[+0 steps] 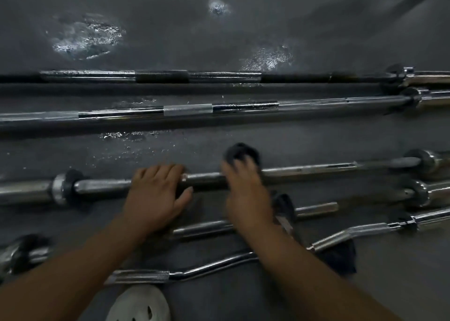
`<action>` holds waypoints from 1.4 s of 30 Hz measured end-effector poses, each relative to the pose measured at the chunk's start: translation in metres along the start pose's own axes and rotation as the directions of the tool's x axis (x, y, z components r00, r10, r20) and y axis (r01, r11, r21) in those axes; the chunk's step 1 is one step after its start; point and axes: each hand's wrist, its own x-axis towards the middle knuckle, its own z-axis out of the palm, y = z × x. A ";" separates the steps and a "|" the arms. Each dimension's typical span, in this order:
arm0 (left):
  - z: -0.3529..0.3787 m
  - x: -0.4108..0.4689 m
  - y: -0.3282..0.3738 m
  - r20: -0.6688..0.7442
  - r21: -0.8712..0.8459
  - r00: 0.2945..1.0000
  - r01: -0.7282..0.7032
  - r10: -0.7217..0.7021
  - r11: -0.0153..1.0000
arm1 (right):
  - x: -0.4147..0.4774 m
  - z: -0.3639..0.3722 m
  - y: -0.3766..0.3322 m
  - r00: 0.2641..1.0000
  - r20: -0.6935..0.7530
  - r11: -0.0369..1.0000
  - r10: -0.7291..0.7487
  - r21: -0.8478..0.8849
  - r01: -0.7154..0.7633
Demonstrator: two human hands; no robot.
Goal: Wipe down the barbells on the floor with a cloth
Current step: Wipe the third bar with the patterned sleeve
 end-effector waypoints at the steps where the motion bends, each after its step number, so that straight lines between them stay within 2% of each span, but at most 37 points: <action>1: -0.004 0.012 -0.003 -0.005 -0.006 1.000 0.006 -0.006 1.000 | 0.006 0.009 -0.018 0.993 0.037 0.994 -0.110 0.018 0.110; 3: -0.010 0.029 -0.011 -0.026 -0.034 1.000 0.005 -0.006 0.999 | 0.017 0.009 -0.024 0.969 0.090 0.973 -0.232 0.039 0.229; 4: -0.011 0.032 -0.014 -0.047 -0.059 0.999 -0.001 -0.002 0.998 | 0.022 0.004 -0.009 0.971 0.054 0.972 -0.235 0.031 0.233; 5: -0.011 0.030 -0.016 -0.071 -0.069 0.997 -0.007 0.002 0.998 | 0.025 -0.002 0.015 0.984 0.007 0.984 -0.176 0.028 0.176; 6: -0.008 0.024 -0.017 -0.095 -0.053 0.995 -0.015 0.010 0.998 | 0.027 -0.011 0.043 0.998 -0.037 0.999 -0.043 0.017 0.043; 8: 0.001 0.010 -0.016 -0.103 0.018 0.994 -0.040 0.042 0.999 | 0.028 -0.028 0.087 0.957 -0.107 0.962 0.270 0.005 -0.272; 9: 0.003 0.009 -0.015 -0.091 0.041 0.995 -0.038 0.042 0.998 | 0.027 -0.029 0.087 0.929 -0.131 0.938 0.347 0.023 -0.347; 10: 0.003 0.014 -0.015 -0.083 0.052 0.996 -0.028 0.032 0.998 | 0.028 -0.022 0.072 0.926 -0.145 0.937 0.349 0.040 -0.347; 12: -0.007 0.033 -0.015 -0.056 0.069 0.998 0.013 -0.010 0.998 | 0.029 -0.001 0.018 0.974 -0.084 0.977 0.210 0.058 -0.205; 14: -0.022 0.058 -0.021 0.024 0.105 1.000 0.003 -0.006 0.995 | 0.033 0.015 -0.031 0.999 0.037 0.997 0.011 0.078 -0.013; 16: -0.031 0.070 -0.030 0.084 0.125 0.995 -0.056 0.046 0.991 | 0.043 0.011 -0.039 0.988 0.085 0.990 -0.131 0.058 0.127; 17: -0.033 0.069 -0.033 0.098 0.124 0.994 -0.069 0.057 0.990 | 0.049 0.005 -0.027 0.987 0.067 0.989 -0.146 0.023 0.144; 18: -0.032 0.064 -0.034 0.102 0.119 0.993 -0.070 0.058 0.990 | 0.053 -0.001 -0.007 0.994 0.033 0.995 -0.101 -0.015 0.101; 20: -0.028 0.045 -0.028 0.046 0.073 0.997 -0.066 0.063 0.995 | 0.051 -0.017 0.043 0.989 -0.080 0.988 0.128 -0.081 -0.134; 22: -0.020 0.023 -0.021 -0.034 0.006 0.999 -0.024 0.025 1.000 | 0.036 -0.032 0.075 0.929 -0.157 0.931 0.335 -0.095 -0.352; 24: -0.017 0.015 -0.014 -0.127 -0.051 0.991 0.036 -0.042 0.998 | 0.023 -0.026 0.065 0.910 -0.160 0.912 0.382 -0.093 -0.399; 25: -0.016 0.016 -0.010 -0.148 -0.083 0.987 0.056 -0.067 0.995 | 0.019 -0.017 0.046 0.931 -0.131 0.930 0.341 -0.095 -0.354; 27: -0.009 0.021 -0.002 -0.147 -0.113 0.988 0.029 -0.045 0.993 | 0.009 0.003 -0.003 0.995 -0.036 0.990 0.097 -0.097 -0.100; 29: 0.003 0.018 0.004 -0.109 -0.125 0.994 -0.036 0.022 0.991 | -0.002 0.014 -0.033 0.986 0.065 0.987 -0.153 -0.037 0.155; 30: 0.007 0.012 0.003 -0.098 -0.154 0.994 -0.067 0.052 0.986 | -0.005 0.011 -0.033 0.976 0.101 0.981 -0.194 -0.008 0.196; 32: 0.012 -0.005 -0.002 -0.128 -0.222 0.986 -0.131 0.105 0.966 | -0.013 -0.002 -0.004 0.986 0.084 0.990 -0.142 0.028 0.141; 34: 0.010 -0.020 -0.006 -0.126 -0.190 0.980 -0.178 0.155 0.966 | -0.020 -0.018 0.041 0.998 -0.020 0.997 0.062 0.038 -0.062; 36: 0.010 -0.022 -0.004 -0.089 -0.097 0.975 -0.210 0.202 0.973 | -0.023 -0.030 0.076 0.945 -0.121 0.952 0.304 0.058 -0.299; 37: 0.010 -0.017 -0.004 -0.076 -0.078 0.977 -0.206 0.201 0.975 | -0.021 -0.030 0.077 0.922 -0.130 0.932 0.364 0.056 -0.359; 39: 0.009 0.005 -0.007 -0.080 -0.081 0.983 -0.170 0.164 0.982 | -0.014 -0.020 0.044 0.948 -0.069 0.950 0.310 0.072 -0.305; 41: -0.001 0.032 -0.016 -0.089 -0.090 0.988 -0.131 0.123 0.987 | -0.010 -0.006 -0.005 0.998 0.054 0.995 0.032 0.092 -0.036; 42: -0.005 0.041 -0.021 -0.111 -0.100 0.988 -0.117 0.106 0.988 | -0.009 -0.002 -0.022 0.988 0.102 0.990 -0.120 0.082 0.112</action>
